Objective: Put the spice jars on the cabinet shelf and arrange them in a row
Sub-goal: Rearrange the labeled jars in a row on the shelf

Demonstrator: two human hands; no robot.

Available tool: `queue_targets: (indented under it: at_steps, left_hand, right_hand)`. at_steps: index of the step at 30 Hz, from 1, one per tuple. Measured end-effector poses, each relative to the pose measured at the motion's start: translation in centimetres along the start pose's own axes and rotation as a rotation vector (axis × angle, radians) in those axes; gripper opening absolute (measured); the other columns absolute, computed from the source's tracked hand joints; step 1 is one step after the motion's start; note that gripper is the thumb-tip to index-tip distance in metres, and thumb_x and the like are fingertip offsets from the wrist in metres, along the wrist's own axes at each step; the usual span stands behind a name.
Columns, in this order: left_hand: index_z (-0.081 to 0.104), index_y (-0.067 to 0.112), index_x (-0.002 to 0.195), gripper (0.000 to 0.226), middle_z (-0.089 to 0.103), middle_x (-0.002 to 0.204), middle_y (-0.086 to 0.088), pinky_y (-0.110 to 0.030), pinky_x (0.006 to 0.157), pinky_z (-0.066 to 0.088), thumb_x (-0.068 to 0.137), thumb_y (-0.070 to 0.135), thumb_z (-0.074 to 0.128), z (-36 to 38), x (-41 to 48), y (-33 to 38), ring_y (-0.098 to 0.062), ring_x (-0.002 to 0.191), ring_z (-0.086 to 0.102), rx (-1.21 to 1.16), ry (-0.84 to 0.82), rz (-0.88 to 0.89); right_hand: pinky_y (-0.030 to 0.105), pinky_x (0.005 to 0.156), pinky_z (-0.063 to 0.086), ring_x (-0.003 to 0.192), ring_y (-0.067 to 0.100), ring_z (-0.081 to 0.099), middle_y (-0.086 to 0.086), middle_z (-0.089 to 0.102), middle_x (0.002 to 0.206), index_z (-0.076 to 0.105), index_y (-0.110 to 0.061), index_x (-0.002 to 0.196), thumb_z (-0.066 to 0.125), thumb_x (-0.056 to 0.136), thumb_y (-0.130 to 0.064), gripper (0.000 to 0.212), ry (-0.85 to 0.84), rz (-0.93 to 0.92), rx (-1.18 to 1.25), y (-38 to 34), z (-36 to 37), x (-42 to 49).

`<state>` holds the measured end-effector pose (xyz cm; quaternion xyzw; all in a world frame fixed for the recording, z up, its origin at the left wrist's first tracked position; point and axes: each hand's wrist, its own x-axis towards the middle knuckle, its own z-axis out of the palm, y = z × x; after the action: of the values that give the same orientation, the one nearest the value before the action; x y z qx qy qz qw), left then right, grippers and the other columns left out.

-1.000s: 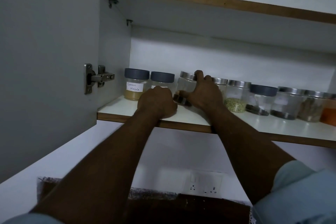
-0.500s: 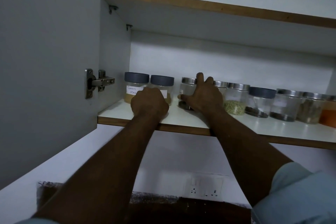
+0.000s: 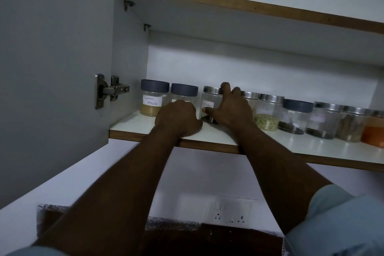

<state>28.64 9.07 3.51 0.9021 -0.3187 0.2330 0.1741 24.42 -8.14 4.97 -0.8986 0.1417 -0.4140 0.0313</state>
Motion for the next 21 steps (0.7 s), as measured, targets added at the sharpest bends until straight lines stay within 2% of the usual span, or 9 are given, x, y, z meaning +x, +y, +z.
queue_targets:
  at_steps: [3, 6, 9, 12, 17, 21]
  left_hand:
    - [0.073, 0.019, 0.097, 0.041, 0.071, 0.098, -0.005, -0.036, 0.079, 0.054, 0.085, 0.056, 0.061, -0.01, -0.10, 0.07, -0.024, 0.092, 0.065, 0.003, 0.004, -0.017]
    - [0.072, 0.018, 0.103, 0.040, 0.071, 0.103, -0.005, -0.038, 0.081, 0.055, 0.086, 0.052, 0.063, -0.07, -0.26, 0.15, -0.025, 0.096, 0.065, 0.025, 0.016, -0.058]
    - [0.071, 0.016, 0.108, 0.037, 0.070, 0.108, -0.005, -0.038, 0.082, 0.054, 0.086, 0.045, 0.064, -0.18, -0.36, 0.21, -0.026, 0.100, 0.065, 0.050, 0.049, -0.132]
    - [0.068, 0.015, 0.115, 0.039, 0.068, 0.114, -0.005, -0.036, 0.075, 0.048, 0.087, 0.041, 0.065, -0.44, -0.49, 0.16, -0.026, 0.104, 0.064, 0.053, 0.066, -0.236]
    - [0.066, 0.015, 0.122, 0.041, 0.068, 0.117, -0.005, -0.036, 0.073, 0.044, 0.088, 0.040, 0.066, -0.64, -0.59, 0.14, -0.025, 0.105, 0.064, 0.039, 0.085, -0.320]
    - [0.064, 0.014, 0.123, 0.046, 0.067, 0.120, -0.007, -0.037, 0.077, 0.049, 0.088, 0.042, 0.068, -0.82, -0.69, 0.09, -0.026, 0.107, 0.064, 0.028, 0.110, -0.379]
  right_hand:
    - [0.041, 0.081, 0.051, 0.110, 0.038, 0.059, 0.016, 0.052, 0.128, 0.037, -0.021, 0.141, 0.078, 0.074, -0.054, 0.085, -0.009, -0.004, 0.042, 0.21, 0.29, 0.09]
    - [0.042, 0.084, 0.052, 0.112, 0.038, 0.060, 0.015, 0.056, 0.128, 0.029, -0.022, 0.149, 0.075, 0.074, -0.051, 0.092, -0.035, 0.009, 0.059, 0.19, 0.40, 0.25]
    - [0.040, 0.082, 0.052, 0.110, 0.037, 0.063, 0.013, 0.062, 0.125, 0.022, -0.026, 0.153, 0.070, 0.072, -0.053, 0.098, -0.036, 0.015, 0.065, 0.04, 0.33, 0.18]
    - [0.044, 0.087, 0.056, 0.109, 0.034, 0.065, 0.012, 0.065, 0.125, 0.024, -0.026, 0.152, 0.071, 0.073, -0.062, 0.098, -0.035, -0.004, 0.066, 0.07, 0.18, 0.16]
    - [0.047, 0.088, 0.058, 0.107, 0.035, 0.065, 0.014, 0.065, 0.122, 0.025, -0.022, 0.151, 0.076, 0.075, -0.053, 0.097, -0.050, -0.028, 0.088, 0.20, 0.42, 0.14]
    - [0.047, 0.088, 0.057, 0.107, 0.036, 0.065, 0.015, 0.065, 0.121, 0.023, -0.021, 0.152, 0.075, 0.077, -0.052, 0.096, -0.046, -0.028, 0.058, 0.23, 0.50, 0.10]
